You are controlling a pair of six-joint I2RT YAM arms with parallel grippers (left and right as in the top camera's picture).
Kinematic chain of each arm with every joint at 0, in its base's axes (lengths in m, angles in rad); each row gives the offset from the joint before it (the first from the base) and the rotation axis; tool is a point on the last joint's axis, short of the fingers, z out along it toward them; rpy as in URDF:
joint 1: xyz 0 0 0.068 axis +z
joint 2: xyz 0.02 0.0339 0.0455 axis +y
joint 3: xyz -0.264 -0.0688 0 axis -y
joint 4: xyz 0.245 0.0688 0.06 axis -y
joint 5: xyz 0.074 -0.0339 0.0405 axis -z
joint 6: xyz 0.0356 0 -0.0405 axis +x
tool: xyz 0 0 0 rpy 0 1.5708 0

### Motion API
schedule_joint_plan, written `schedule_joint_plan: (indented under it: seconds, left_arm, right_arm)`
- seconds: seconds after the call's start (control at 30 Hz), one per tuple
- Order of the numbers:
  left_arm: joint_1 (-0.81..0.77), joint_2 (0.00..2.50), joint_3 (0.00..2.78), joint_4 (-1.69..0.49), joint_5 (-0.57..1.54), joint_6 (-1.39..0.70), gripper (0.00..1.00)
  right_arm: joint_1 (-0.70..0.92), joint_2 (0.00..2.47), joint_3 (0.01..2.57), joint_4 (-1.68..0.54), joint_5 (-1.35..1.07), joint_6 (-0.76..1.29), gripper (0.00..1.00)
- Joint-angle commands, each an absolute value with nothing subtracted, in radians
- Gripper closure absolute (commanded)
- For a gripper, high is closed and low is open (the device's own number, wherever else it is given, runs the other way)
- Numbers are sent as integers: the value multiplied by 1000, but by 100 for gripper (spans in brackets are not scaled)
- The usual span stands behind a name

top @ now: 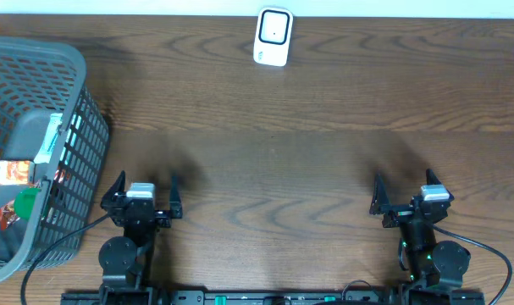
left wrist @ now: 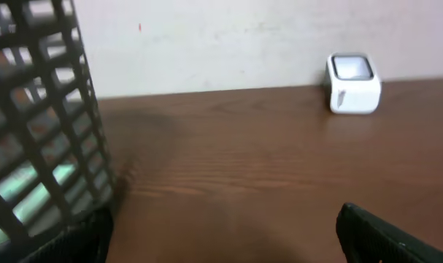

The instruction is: Scan the item barcode

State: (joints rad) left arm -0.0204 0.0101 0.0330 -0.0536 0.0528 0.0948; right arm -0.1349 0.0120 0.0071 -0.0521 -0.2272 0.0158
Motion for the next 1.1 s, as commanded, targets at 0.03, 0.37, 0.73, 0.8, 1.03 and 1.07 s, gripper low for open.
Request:
schedule_joint_plan:
  seconds: [0.03, 0.37, 0.73, 0.8, 1.03, 1.07]
  left_arm:
    - [-18, 25, 20, -73, 147, -154, 2]
    - [-18, 247, 329, -194, 301, -163, 2]
    - [-18, 633, 664, -498, 543, -181, 2]
    - [-18, 675, 700, -500, 582, -182, 2]
    - [-17, 897, 1131, -817, 456, -179, 2]
    - [-16, 939, 1219, -873, 407, -178, 2]
  right_arm:
    - [-125, 9, 6, -57, -218, 29, 1]
    - [-125, 9, 6, -57, -218, 29, 1]
    - [-125, 9, 6, -57, -218, 29, 1]
    - [-125, 9, 6, -57, -218, 29, 1]
    - [-125, 9, 6, -57, -218, 29, 1]
    - [-125, 9, 6, -57, -218, 29, 1]
